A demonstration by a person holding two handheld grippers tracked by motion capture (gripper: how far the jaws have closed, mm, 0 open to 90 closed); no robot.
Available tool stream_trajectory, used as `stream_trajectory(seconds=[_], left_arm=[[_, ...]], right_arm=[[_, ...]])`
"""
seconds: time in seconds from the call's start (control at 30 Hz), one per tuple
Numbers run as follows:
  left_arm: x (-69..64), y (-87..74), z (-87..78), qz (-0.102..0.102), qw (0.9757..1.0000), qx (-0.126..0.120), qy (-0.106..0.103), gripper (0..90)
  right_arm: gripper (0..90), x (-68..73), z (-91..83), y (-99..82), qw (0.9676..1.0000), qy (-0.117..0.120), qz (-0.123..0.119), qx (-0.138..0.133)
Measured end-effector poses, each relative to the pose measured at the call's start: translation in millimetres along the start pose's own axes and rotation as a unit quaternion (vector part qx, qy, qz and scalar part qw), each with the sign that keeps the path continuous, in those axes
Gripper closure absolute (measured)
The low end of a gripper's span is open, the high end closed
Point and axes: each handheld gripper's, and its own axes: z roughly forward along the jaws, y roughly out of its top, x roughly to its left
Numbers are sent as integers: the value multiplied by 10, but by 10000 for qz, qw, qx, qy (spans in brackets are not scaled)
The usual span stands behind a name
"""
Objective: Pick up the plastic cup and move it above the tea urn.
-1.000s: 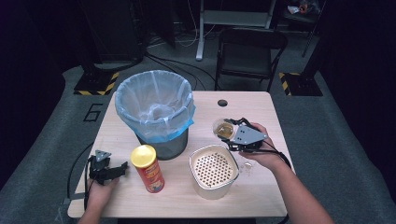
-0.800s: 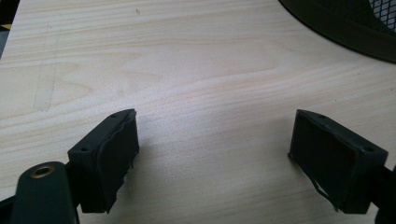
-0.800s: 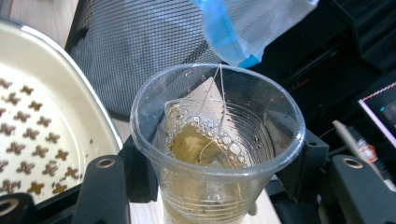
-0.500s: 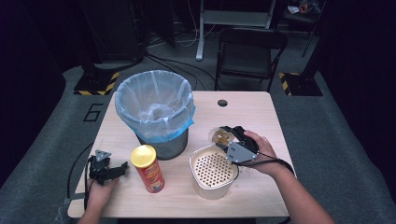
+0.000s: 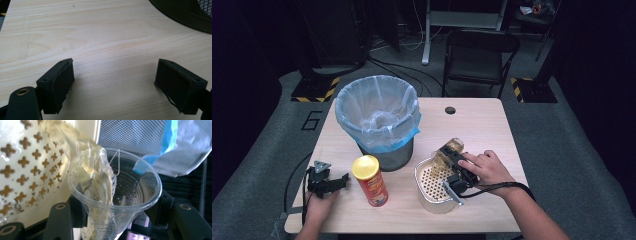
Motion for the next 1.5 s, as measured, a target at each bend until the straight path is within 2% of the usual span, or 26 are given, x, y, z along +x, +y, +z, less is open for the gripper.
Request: stream_trajectory(seconds=[0.03, 0.1, 0.13, 0.17, 0.2, 0.23, 0.3, 0.4, 0.43, 0.47, 0.57, 0.6, 0.67, 0.7, 0.83, 0.87, 0.93, 0.97, 1.1, 1.13, 1.2, 1.3, 1.33, 1.4, 1.43, 1.5], left_arm=[[0, 0, 0, 0, 10000, 0, 0, 149], [0, 0, 0, 0, 10000, -1, 0, 149], [0, 0, 0, 4, 10000, 2, 1, 149], [0, 0, 0, 1, 10000, 0, 0, 149], [0, 0, 0, 0, 10000, -1, 0, 149], [0, 0, 0, 0, 10000, -1, 0, 149], [0, 0, 0, 0, 10000, -1, 0, 149], [0, 0, 0, 0, 10000, -1, 0, 149], [0, 0, 0, 1, 10000, -1, 1, 149], [0, 0, 0, 2, 10000, 0, -1, 149], [0, 0, 0, 3, 10000, 0, 1, 149], [0, 0, 0, 2, 10000, -1, 0, 149], [0, 0, 0, 1, 10000, -2, 0, 149], [0, 0, 0, 0, 10000, 0, 0, 149], [0, 0, 0, 0, 10000, -1, -1, 149], [0, 0, 0, 2, 10000, 1, -1, 149], [0, 0, 0, 3, 10000, 1, -1, 149], [0, 0, 0, 2, 10000, 0, 0, 149], [0, 0, 0, 2, 10000, -1, -1, 149], [0, 0, 0, 1, 10000, -2, 0, 149], [0, 0, 0, 4, 10000, -1, 1, 149], [0, 0, 0, 2, 10000, -1, 1, 149], [0, 0, 0, 3, 10000, -1, 0, 149], [0, 0, 0, 2, 10000, -1, 1, 149], [0, 0, 0, 1, 10000, -2, 0, 149], [0, 0, 0, 2, 10000, 0, 0, 149]], right_arm=[[431, 0, 0, 0, 10000, 0, 0, 0], [433, 13, 3, 50, 9989, -37, -462, 34], [433, 13, 3, 50, 9989, -37, -462, 34], [434, 31, 4, 66, 9981, -97, -603, 87], [437, 29, 0, 88, 9960, -143, -882, 97], [437, 29, 0, 88, 9960, -143, -882, 97], [438, 18, -26, 122, 9931, -306, -1113, 195], [438, 11, -41, 138, 9914, -367, -1236, 215], [438, 11, -43, 143, 9911, -371, -1257, 222], [438, -9, -55, 164, 9879, -147, -1529, 231], [438, -9, -50, 166, 9871, -171, -1582, 194], [438, -28, -63, 172, 9870, -444, -1526, 218], [438, -32, -73, 179, 9860, -421, -1594, 263], [438, -28, -71, 177, 9868, -437, -1546, 211], [437, -29, -84, 178, 9863, -426, -1571, 251], [436, -25, -85, 177, 9865, -313, -1590, 247], [437, -34, -84, 178, 9866, -318, -1589, 203], [437, -33, -84, 183, 9864, -218, -1620, 174], [437, -37, -93, 193, 9861, -217, -1641, 154], [437, -32, -97, 190, 9863, -293, -1617, 165], [437, -43, -94, 191, 9860, -145, -1652, 159], [437, -44, -96, 190, 9863, -186, -1632, 171], [437, -53, -103, 192, 9860, -454, -1591, 208], [438, -57, -98, 192, 9855, -440, -1625, 195], [438, -40, -92, 189, 9864, -258, -1615, 183], [438, -38, -92, 195, 9858, -279, -1645, 180]])
